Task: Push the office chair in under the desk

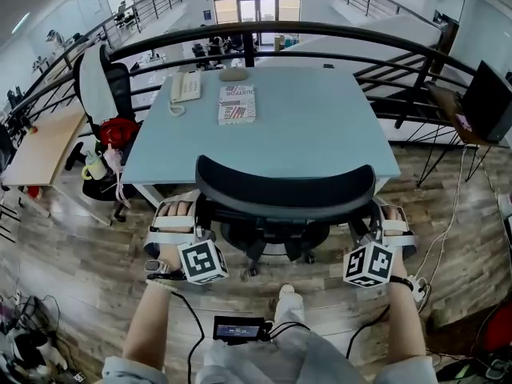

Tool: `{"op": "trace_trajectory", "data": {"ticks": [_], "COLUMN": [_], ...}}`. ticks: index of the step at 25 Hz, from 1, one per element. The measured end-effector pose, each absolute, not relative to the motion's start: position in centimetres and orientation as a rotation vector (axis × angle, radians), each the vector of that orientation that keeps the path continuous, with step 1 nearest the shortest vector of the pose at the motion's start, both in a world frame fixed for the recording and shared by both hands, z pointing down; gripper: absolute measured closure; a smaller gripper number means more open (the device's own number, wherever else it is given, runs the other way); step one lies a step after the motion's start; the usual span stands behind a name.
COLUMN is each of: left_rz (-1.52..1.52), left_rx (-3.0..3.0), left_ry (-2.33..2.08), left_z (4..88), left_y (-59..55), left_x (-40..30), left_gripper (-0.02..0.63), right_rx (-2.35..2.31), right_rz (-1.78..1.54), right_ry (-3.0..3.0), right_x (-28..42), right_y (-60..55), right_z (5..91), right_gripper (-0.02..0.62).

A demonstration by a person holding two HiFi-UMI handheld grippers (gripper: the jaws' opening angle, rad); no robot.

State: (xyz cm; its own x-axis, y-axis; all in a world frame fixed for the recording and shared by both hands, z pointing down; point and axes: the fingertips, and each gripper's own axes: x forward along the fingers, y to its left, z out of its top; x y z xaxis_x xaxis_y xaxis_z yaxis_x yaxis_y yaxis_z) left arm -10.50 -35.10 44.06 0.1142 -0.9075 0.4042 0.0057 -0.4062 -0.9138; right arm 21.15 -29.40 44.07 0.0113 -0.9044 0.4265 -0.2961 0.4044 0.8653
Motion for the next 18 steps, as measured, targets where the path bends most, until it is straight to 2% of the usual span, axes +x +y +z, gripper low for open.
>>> {"op": "trace_trajectory", "data": {"ticks": [18], "left_rz": [-1.448], "left_rx": [-1.547], "left_ry": [0.956], "left_z": [44.1], "left_y": [-40.2], "left_x": [-11.2], "left_gripper": [0.423], "right_rx": [1.083], "right_rz": [-0.732], "right_ry": [-1.575], "right_x": [20.7], "right_y": [-35.8], "right_z": [44.1], "right_gripper": [0.377]}}
